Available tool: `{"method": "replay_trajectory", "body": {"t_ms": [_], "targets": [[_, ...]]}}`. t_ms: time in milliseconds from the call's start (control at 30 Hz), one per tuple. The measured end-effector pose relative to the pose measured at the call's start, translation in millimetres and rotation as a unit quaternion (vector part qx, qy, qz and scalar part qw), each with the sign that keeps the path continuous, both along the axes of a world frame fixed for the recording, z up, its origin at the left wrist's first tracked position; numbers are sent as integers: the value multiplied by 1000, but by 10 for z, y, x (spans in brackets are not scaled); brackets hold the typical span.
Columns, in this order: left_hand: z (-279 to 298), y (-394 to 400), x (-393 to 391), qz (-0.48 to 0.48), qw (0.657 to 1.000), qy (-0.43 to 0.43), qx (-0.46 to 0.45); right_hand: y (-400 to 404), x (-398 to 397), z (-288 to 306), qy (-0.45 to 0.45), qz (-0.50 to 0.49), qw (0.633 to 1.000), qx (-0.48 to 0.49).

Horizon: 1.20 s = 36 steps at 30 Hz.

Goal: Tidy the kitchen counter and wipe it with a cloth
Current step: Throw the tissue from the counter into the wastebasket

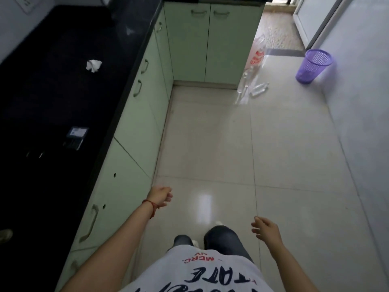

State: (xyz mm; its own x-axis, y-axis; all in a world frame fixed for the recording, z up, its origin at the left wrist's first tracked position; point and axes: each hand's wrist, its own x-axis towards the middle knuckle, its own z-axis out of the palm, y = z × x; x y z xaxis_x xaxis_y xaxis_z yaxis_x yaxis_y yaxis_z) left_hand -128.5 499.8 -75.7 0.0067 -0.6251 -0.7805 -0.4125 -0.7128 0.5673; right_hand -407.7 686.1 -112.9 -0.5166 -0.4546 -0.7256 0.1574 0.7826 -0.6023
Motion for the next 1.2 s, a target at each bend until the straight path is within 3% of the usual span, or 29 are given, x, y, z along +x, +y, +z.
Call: {"method": "replay_trajectory", "body": {"t_ms": [200, 467, 900, 1200], "targets": [[6, -1246, -664, 4, 999, 19, -30, -1011, -578, -180, 5, 5, 1000, 13], [-289, -2122, -892, 94, 994, -39, 41, -2863, -1460, -43, 8, 92, 995, 27], [-516, -3864, -921, 242, 968, -25, 60, -6001, -1540, 35, 25, 225, 974, -20], [-126, -5575, -1275, 174, 984, 14, -38, -7366, -1506, 101, 44, 307, 951, -11]]}}
